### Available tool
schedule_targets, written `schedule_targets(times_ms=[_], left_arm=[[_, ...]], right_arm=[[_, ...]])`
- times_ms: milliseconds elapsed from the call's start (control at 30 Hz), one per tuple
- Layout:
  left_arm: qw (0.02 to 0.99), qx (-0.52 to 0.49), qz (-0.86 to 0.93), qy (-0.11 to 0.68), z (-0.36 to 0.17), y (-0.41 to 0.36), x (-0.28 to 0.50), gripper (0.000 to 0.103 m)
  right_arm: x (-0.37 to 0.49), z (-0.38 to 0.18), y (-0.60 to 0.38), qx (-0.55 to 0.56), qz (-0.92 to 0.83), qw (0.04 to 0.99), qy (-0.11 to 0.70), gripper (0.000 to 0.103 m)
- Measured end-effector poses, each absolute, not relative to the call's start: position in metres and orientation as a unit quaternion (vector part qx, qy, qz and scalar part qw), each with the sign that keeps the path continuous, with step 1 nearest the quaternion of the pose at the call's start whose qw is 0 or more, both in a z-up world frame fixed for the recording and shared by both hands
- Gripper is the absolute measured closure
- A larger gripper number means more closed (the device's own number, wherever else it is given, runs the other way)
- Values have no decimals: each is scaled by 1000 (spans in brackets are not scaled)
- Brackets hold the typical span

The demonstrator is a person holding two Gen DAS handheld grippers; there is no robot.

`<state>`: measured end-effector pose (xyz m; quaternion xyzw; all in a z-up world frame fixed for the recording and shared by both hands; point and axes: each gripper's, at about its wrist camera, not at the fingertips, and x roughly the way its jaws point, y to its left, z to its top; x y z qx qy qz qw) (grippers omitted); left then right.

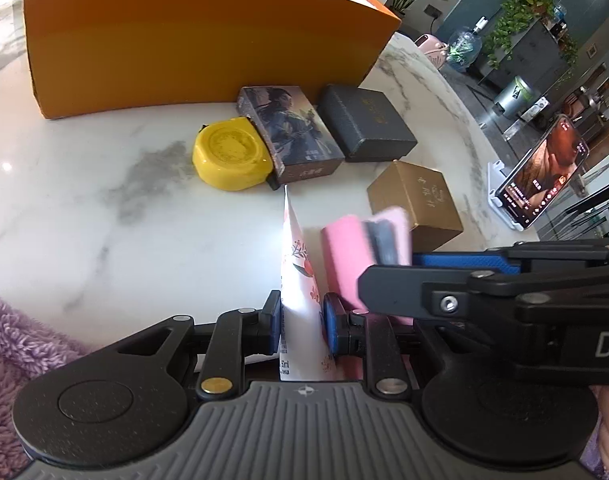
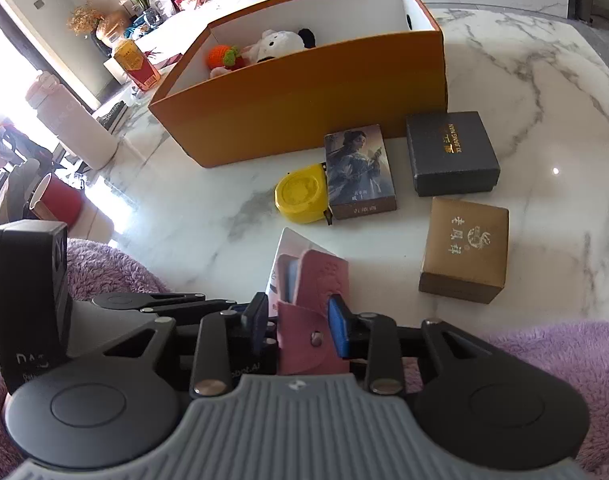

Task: Organize objects
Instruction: 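Carry the lotion tube and pink case over the orange box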

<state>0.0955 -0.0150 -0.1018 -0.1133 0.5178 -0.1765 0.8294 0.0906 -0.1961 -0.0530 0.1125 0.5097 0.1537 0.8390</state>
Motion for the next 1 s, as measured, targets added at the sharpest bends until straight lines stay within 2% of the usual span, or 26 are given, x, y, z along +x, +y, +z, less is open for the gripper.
schedule_targets(times_ms=[100,267,333,400,467,733,1000], left_arm=[[835,-96,-179,511,-99,-23,94,78],[829,-97,-185,518,-102,-25,93,78],[829,-96,-183,520,-103,-25,92,78],[830,-91,-184,519,-103,-25,92,78],[831,-90,-183,518,-101,-24,91,78],[848,-102,-169,492,-80,-10,91,78],[876,-104,-161,441,-31,14,108,78]], right_arm=[[93,-58,-199,131,149,830,521,56],[94,-64,-198,118,124,829,532,56],[95,-68,-201,117,109,826,541,63],[95,-73,-206,122,100,821,548,75],[94,-77,-211,132,94,819,550,81],[88,-55,-214,135,106,841,513,83],[108,-13,-211,119,134,868,462,83]])
